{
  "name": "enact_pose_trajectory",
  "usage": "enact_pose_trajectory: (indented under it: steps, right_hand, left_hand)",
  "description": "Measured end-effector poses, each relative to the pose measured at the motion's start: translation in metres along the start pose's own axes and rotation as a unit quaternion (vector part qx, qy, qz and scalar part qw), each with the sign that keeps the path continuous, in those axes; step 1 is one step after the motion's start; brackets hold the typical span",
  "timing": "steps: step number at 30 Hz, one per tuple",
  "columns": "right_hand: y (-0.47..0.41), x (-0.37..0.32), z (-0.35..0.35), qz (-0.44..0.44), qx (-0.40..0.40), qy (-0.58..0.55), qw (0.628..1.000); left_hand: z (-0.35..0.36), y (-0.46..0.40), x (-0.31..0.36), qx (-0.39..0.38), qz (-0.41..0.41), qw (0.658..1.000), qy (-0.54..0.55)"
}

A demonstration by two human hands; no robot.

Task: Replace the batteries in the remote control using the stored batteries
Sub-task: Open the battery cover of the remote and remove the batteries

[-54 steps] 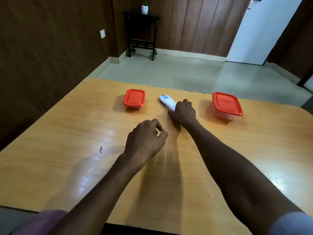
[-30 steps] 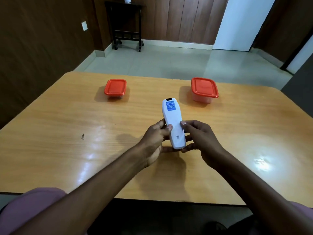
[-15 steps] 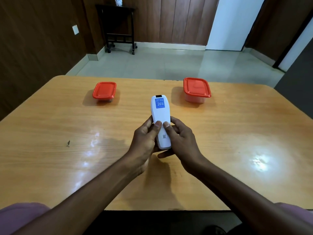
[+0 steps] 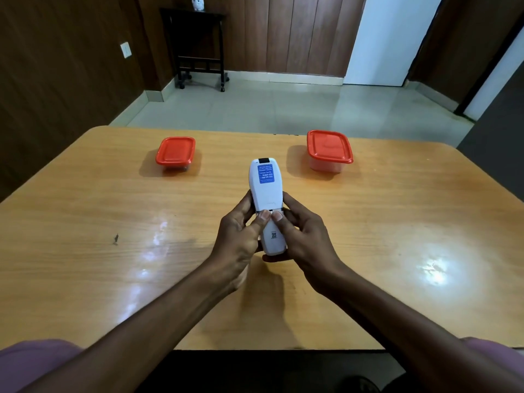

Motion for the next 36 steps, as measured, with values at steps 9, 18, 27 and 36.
enact_pose_trajectory:
  steps: [9, 18, 27, 36]
  right_hand:
    - [-0.003, -0.024, -0.007, -0.153, 0.070, 0.322, 0.932]
    - [-0.014, -0.021, -0.014, -0.151, 0.045, 0.451, 0.878]
    - [-0.033, 0.003, -0.060, -0.042, 0.084, 0.570, 0.816]
    - [-0.055, 0.014, -0.074, -0.027, 0.112, 0.672, 0.732]
  left_hand:
    - [-0.004, -0.014, -0.002, 0.003, -0.057, 0.996, 0.068]
    - [-0.012, -0.021, -0.003, 0.042, -0.052, 0.996, 0.050]
    - [-0.029, -0.029, 0.001, 0.087, -0.092, 0.987, 0.101]
    - [-0.019, -0.023, -0.007, 0.074, -0.137, 0.981, 0.113]
Point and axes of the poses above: each hand's wrist, its own y-axis away from the middle knuckle, its own z-axis out of the palm, x = y × z, the point moved 8 cm from there along -y, towards the middle knuckle, and after that the axes turned 15 degrees about y, right-handed, at the moved point
